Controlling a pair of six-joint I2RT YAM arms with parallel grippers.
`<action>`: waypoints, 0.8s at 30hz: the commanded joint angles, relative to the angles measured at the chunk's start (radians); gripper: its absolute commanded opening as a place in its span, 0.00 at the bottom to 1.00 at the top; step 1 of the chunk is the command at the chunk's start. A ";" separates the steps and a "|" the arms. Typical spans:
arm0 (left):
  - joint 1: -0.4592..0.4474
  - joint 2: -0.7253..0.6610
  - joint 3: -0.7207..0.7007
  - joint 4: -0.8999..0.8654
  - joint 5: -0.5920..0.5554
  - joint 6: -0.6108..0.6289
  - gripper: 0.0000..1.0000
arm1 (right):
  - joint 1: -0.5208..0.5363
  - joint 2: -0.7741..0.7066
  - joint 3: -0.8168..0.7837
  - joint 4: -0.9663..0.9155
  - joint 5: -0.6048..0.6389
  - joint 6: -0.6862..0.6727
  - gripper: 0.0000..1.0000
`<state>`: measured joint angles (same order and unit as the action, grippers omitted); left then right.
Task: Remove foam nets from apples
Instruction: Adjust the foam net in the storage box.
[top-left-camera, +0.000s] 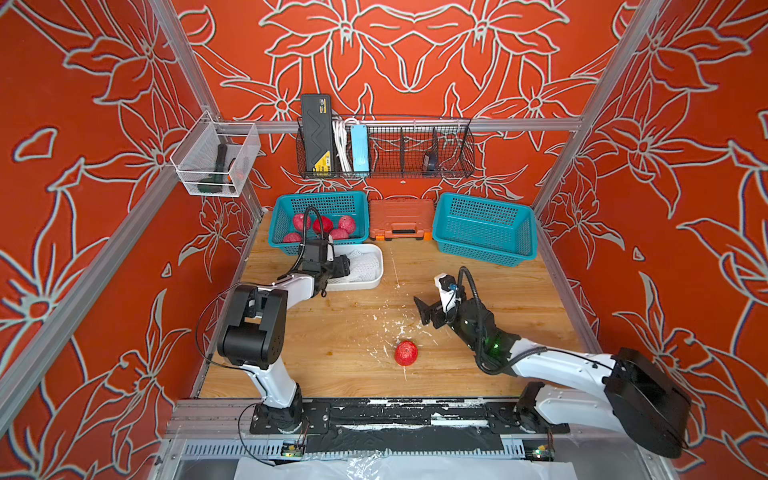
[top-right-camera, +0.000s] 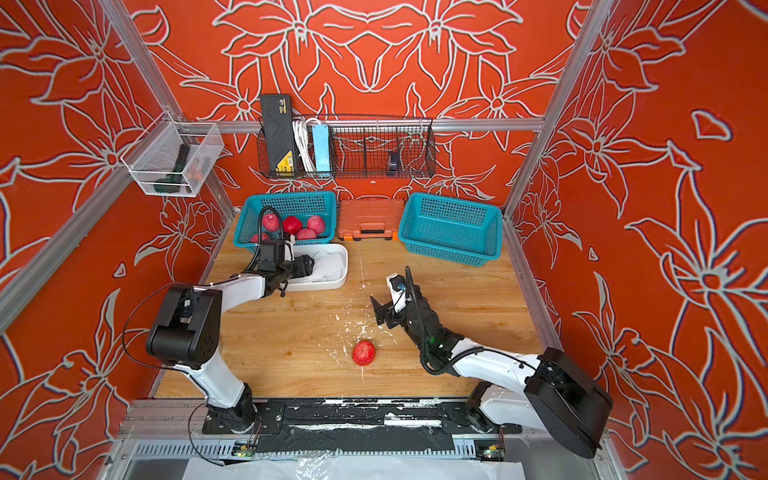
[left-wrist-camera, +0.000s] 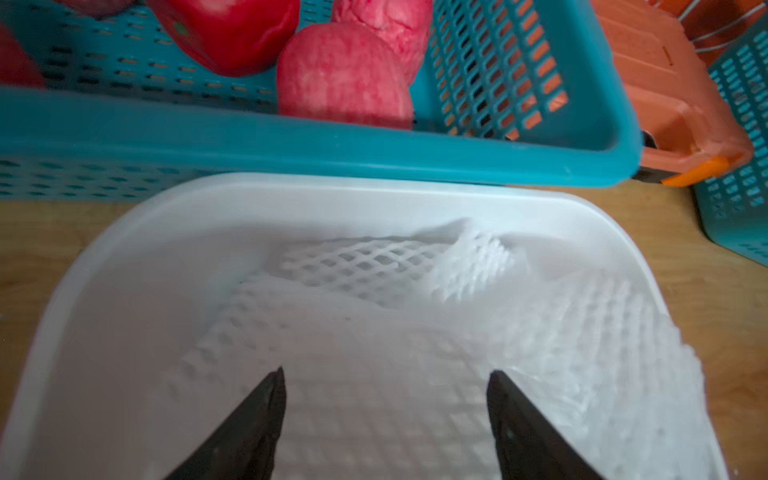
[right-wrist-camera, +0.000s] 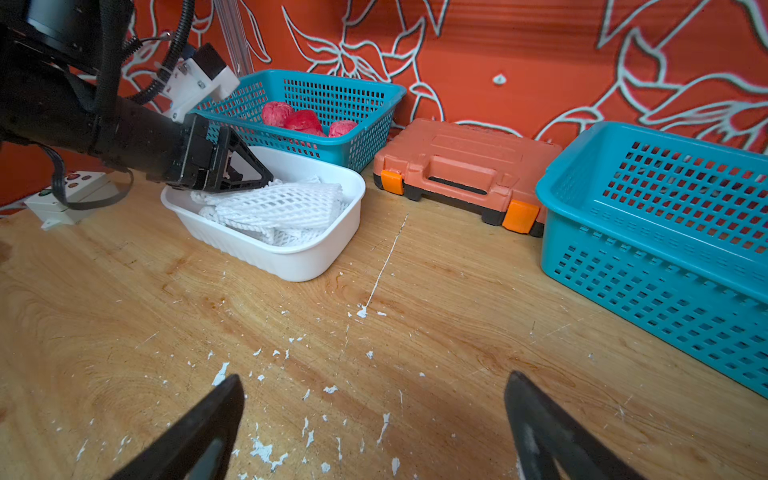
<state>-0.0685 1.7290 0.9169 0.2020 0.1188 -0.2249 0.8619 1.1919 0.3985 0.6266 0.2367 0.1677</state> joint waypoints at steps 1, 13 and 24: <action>0.015 0.026 0.030 0.010 0.036 -0.021 0.74 | -0.005 -0.012 0.024 0.001 0.007 0.001 0.98; 0.023 0.018 0.056 0.037 0.088 -0.032 0.77 | -0.006 -0.014 0.028 -0.005 0.010 -0.006 0.98; 0.021 -0.101 0.034 0.052 0.090 -0.055 0.88 | -0.005 -0.015 0.027 -0.005 0.001 -0.001 0.98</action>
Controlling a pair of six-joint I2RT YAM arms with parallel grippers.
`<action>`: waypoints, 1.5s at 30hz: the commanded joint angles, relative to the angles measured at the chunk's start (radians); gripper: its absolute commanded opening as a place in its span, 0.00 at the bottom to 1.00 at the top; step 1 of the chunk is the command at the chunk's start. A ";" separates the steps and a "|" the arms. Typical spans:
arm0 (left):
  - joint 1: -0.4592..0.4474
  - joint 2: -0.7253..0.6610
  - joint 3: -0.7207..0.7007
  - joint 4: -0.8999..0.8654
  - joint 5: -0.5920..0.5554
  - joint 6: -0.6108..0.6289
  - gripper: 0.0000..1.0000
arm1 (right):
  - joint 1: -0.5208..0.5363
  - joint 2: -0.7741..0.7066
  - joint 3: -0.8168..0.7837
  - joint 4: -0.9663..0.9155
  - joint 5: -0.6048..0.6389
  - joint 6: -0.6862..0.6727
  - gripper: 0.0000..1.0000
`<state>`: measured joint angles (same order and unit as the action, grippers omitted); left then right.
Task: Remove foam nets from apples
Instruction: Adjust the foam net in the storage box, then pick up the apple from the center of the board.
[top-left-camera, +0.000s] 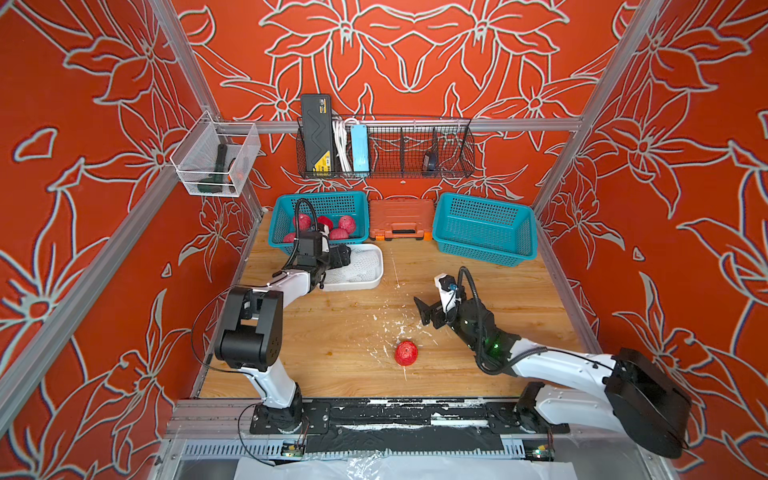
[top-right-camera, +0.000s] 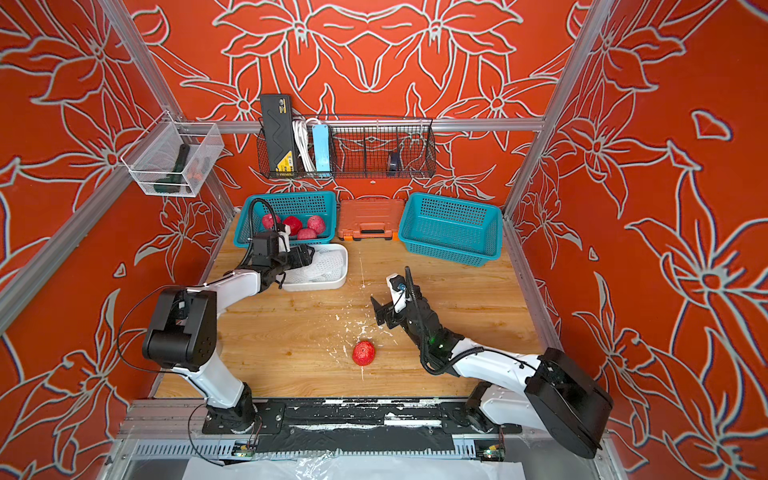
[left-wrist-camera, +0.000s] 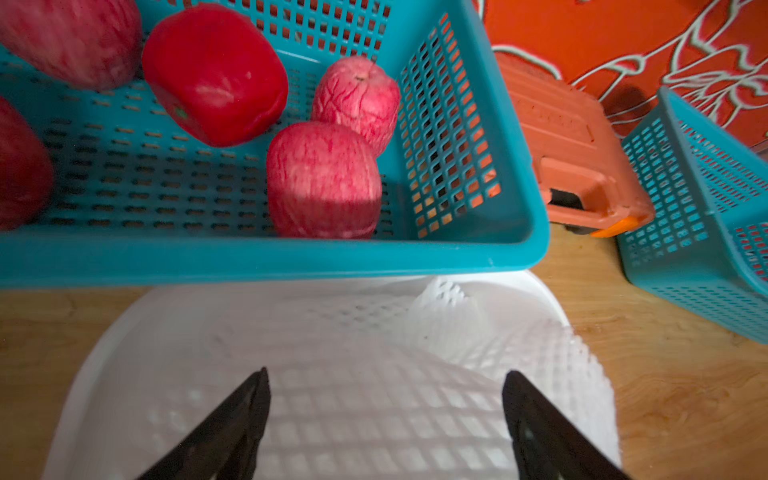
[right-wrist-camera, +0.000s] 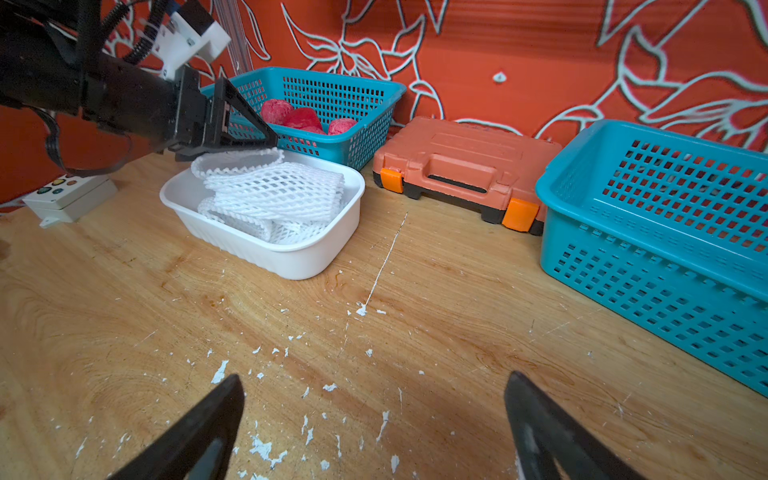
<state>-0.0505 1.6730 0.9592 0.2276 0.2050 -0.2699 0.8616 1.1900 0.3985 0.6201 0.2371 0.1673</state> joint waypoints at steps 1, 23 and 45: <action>0.003 -0.053 -0.011 0.030 0.003 -0.014 0.89 | -0.005 -0.014 0.027 0.000 0.001 -0.002 0.98; -0.343 -0.527 -0.221 -0.002 -0.108 0.042 0.95 | -0.005 -0.163 -0.019 -0.046 0.018 -0.032 0.98; -0.898 -0.586 -0.547 0.019 -0.075 0.179 0.98 | -0.007 -1.084 -0.308 -0.709 -0.249 0.114 0.98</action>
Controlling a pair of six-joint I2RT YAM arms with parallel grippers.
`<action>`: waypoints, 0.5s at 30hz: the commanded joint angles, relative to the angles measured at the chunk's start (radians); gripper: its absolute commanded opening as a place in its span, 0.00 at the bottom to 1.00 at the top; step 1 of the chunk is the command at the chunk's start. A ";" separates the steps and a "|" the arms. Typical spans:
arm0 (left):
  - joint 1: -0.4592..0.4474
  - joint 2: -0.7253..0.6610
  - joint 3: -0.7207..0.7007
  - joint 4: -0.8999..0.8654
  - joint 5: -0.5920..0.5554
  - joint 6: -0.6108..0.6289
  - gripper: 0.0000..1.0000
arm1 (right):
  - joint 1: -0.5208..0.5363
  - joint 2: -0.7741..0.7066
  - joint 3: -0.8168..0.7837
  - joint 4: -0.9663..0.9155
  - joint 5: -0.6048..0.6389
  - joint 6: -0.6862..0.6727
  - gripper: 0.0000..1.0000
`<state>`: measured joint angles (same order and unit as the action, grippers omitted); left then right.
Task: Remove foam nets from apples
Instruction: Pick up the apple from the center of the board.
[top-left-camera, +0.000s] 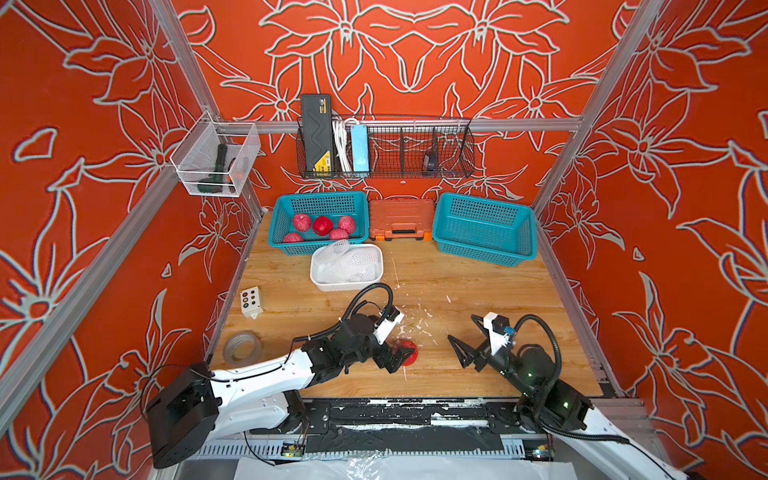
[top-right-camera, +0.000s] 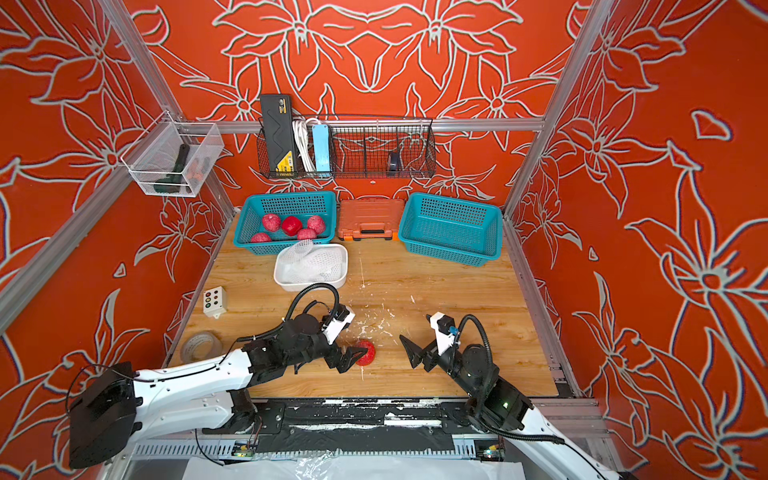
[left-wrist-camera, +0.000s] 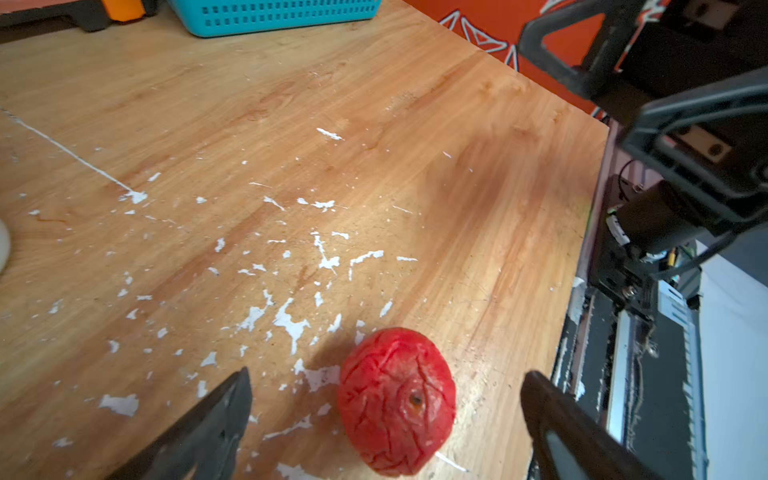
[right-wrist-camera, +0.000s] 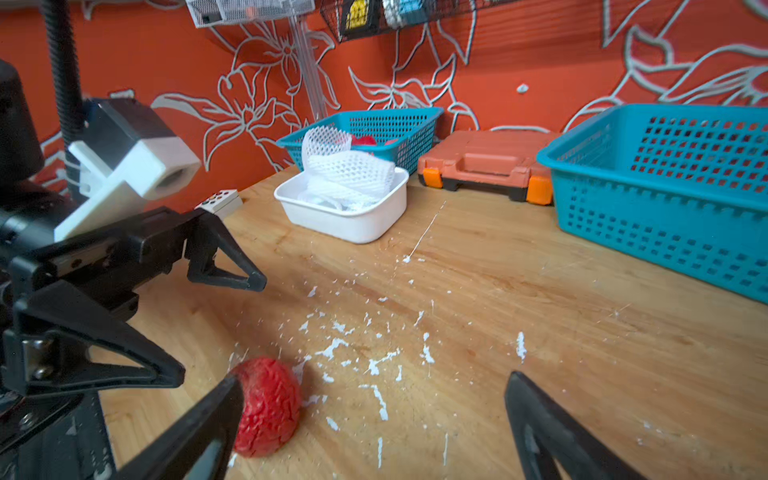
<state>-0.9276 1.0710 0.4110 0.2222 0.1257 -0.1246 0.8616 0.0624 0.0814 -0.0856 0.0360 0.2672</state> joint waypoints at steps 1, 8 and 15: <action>-0.028 0.024 -0.006 0.033 0.004 0.035 0.98 | -0.007 0.087 0.020 0.007 -0.048 0.009 0.98; -0.054 0.119 -0.016 0.109 -0.006 0.037 0.98 | -0.006 0.320 0.063 0.132 -0.186 -0.023 0.98; -0.054 0.230 -0.025 0.208 0.005 0.021 0.98 | -0.007 0.301 0.052 0.154 -0.207 -0.026 0.98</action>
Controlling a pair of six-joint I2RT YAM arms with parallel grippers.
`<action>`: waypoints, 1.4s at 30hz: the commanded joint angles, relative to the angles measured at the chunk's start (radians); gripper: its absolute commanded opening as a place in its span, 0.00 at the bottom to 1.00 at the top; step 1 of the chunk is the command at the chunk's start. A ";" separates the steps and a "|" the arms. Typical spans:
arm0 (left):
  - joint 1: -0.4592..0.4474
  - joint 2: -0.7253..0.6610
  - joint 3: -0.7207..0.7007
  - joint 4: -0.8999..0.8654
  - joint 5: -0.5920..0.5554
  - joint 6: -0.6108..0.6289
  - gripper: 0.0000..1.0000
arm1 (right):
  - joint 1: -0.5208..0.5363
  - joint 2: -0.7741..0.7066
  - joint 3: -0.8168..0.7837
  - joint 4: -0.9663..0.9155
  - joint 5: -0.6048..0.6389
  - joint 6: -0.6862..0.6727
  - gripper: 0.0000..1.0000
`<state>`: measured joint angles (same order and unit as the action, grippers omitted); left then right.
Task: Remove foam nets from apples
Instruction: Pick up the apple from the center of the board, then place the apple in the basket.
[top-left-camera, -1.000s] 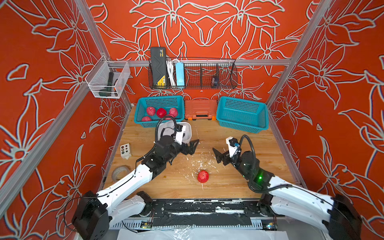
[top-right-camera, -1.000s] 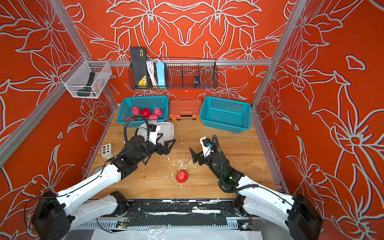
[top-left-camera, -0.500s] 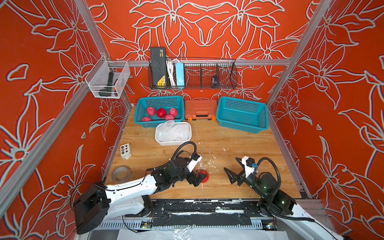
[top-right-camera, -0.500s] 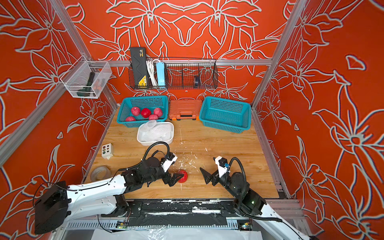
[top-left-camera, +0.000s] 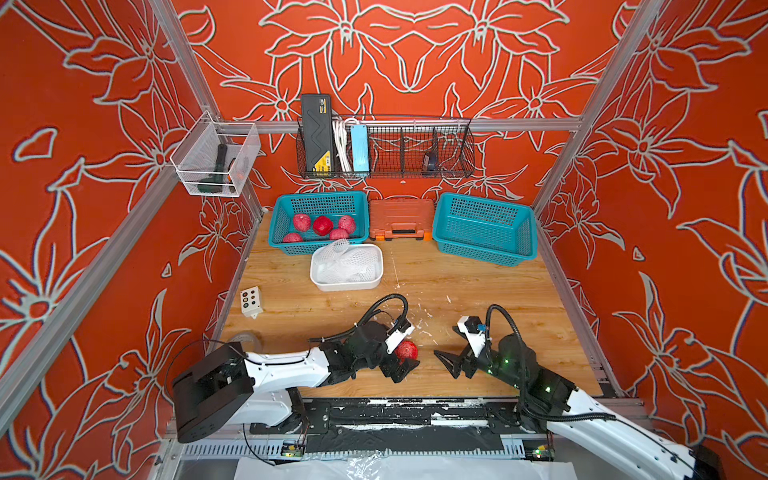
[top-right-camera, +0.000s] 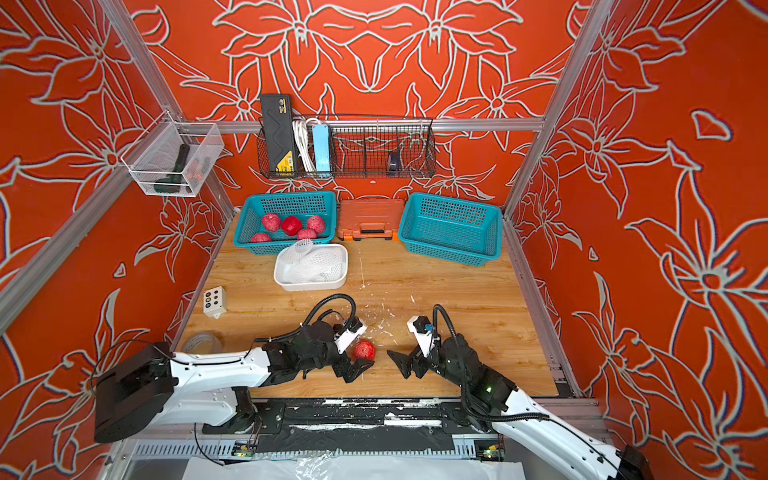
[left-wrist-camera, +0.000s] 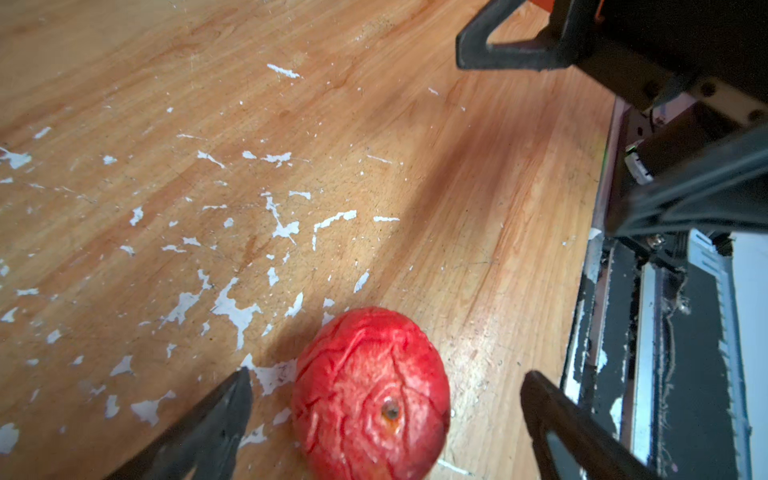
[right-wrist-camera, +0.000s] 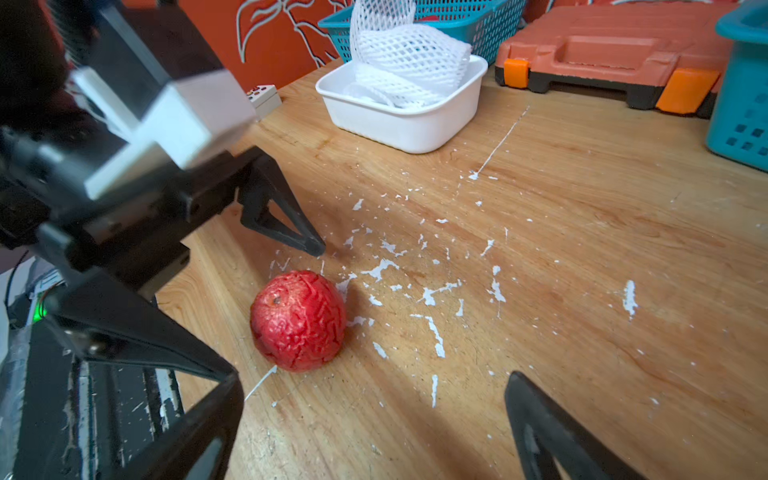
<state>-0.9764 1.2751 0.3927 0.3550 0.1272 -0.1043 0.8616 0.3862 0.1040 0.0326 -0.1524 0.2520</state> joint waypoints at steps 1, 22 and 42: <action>-0.006 0.039 -0.006 0.081 -0.001 -0.001 0.98 | -0.007 -0.038 0.026 0.031 -0.015 -0.010 0.98; 0.007 0.039 -0.017 0.111 -0.066 0.024 0.52 | -0.006 -0.173 0.008 -0.009 -0.028 -0.020 0.98; 0.598 0.078 0.613 -0.057 0.039 0.082 0.49 | -0.090 0.592 0.520 0.095 0.061 -0.034 0.98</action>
<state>-0.4702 1.2896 0.9379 0.3561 0.1795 -0.0345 0.7769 0.8776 0.4984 0.1642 -0.0261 0.2382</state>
